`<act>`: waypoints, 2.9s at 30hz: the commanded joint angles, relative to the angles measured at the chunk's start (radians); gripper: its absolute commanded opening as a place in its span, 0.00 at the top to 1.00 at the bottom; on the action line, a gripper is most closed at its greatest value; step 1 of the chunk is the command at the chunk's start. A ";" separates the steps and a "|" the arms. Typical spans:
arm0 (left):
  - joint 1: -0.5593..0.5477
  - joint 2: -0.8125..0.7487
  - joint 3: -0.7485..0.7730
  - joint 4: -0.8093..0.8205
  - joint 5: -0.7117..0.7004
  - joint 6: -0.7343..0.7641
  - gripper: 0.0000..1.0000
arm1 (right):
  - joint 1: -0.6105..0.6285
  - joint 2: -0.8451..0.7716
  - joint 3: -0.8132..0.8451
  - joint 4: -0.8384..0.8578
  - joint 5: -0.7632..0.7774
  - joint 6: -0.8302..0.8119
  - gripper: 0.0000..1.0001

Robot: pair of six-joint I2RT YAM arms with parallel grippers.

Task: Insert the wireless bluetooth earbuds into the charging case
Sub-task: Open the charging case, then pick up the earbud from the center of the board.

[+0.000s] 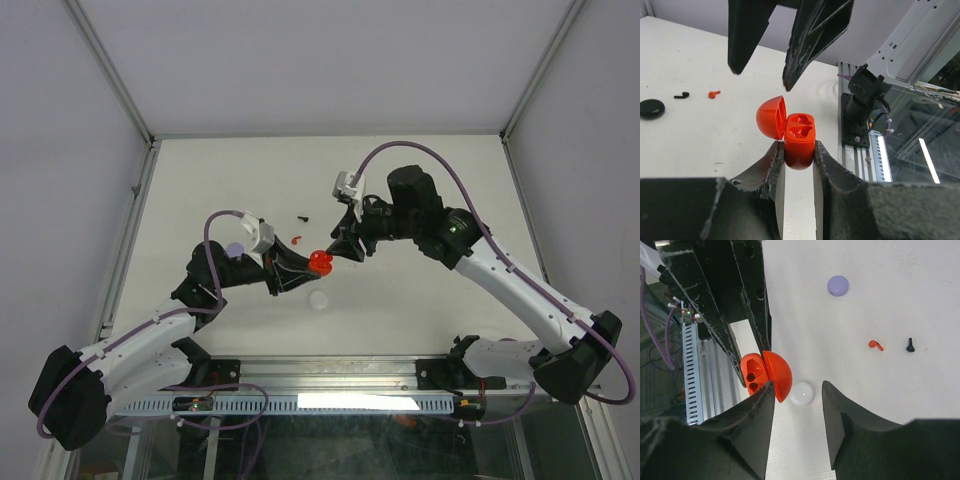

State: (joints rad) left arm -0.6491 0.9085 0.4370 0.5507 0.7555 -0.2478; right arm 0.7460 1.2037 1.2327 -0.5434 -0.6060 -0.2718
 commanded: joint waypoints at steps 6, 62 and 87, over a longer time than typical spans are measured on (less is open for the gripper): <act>-0.011 0.000 -0.167 0.198 -0.258 -0.067 1.00 | -0.077 0.002 -0.004 0.045 0.215 0.159 0.47; -0.012 -0.003 -0.308 0.308 -0.372 -0.063 1.00 | -0.548 0.551 -0.058 -0.026 0.596 0.417 0.56; -0.012 0.005 -0.301 0.290 -0.343 -0.060 1.00 | -0.558 0.666 0.004 -0.017 0.681 0.336 0.68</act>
State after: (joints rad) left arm -0.6491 0.9100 0.1078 0.7956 0.3809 -0.3065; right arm 0.1959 1.8458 1.2060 -0.5694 0.0643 0.0860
